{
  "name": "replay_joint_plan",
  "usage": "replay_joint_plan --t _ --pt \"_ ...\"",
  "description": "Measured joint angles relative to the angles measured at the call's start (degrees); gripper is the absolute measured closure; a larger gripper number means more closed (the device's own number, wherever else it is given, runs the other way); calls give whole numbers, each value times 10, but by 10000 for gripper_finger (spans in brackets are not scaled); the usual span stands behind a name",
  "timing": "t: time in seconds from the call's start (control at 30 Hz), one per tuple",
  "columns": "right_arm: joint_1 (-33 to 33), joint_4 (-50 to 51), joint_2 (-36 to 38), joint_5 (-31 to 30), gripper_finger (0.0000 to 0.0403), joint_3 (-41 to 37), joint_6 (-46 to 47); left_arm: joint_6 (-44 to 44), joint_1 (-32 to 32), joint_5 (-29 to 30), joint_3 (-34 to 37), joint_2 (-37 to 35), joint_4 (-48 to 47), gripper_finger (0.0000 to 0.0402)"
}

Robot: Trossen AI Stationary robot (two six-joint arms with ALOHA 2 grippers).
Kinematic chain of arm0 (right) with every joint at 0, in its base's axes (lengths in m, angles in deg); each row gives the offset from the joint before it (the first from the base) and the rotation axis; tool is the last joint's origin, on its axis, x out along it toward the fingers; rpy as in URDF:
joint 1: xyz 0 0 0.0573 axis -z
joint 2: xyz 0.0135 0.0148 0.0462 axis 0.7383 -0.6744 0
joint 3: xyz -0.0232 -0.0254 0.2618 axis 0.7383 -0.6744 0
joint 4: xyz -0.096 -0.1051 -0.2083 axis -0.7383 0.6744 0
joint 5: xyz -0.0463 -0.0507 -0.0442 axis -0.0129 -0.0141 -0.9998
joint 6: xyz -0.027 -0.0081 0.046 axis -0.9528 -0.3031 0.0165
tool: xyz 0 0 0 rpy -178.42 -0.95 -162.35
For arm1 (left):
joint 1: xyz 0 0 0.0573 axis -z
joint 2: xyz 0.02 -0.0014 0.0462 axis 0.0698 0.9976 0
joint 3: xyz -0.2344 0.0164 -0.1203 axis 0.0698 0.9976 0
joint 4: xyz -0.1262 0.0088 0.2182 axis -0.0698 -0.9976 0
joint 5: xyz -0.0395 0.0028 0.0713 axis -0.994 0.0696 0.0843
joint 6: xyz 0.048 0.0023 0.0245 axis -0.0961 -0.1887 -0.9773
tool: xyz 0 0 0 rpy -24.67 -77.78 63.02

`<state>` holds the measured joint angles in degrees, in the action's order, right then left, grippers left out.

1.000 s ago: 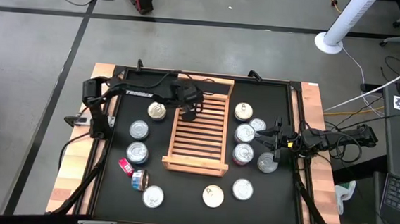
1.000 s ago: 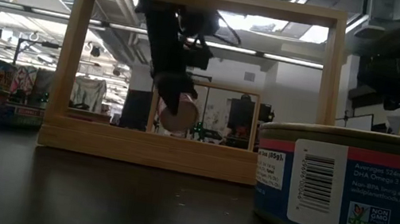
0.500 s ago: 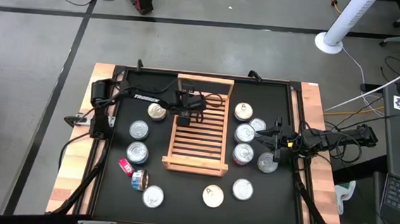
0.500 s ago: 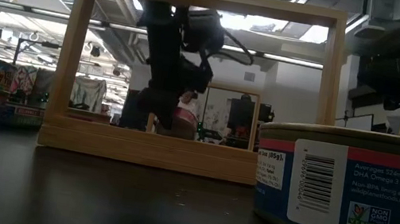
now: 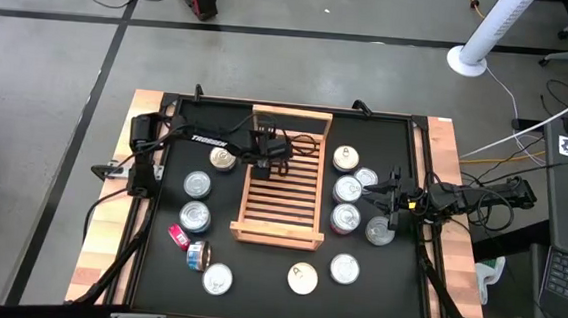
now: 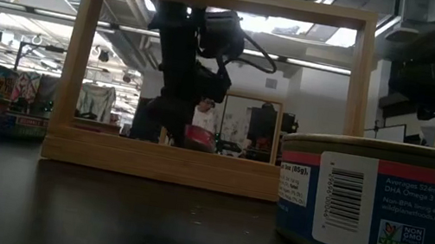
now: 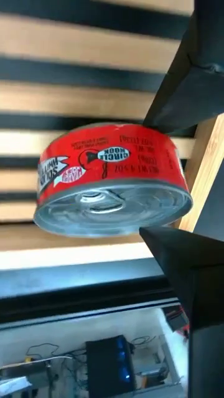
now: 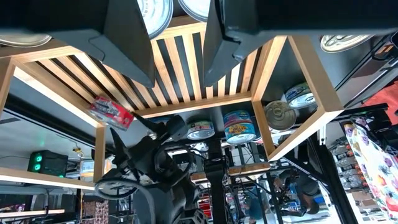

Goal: Stack canned seafood by type on shelf
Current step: Put the red tuna can on the shelf, then stack the red tuna can on top of the other red tuna can on the shelf

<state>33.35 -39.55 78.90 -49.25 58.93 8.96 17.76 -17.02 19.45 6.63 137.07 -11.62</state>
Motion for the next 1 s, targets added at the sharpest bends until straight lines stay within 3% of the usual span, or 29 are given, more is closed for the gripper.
replay_joint_plan --t 0.3,0.57,0.77,1.0 --pt "0 -1 0 -6 267 0 1 15 33 0 -14 0 -98 137" --pt "0 -3 0 -10 267 0 2 95 45 0 -50 0 -224 137" --pt "0 -3 0 -11 267 0 2 184 38 -1 -99 -1 -376 137" --pt "0 -3 0 -11 267 0 2 268 16 -64 -113 -23 -497 137"
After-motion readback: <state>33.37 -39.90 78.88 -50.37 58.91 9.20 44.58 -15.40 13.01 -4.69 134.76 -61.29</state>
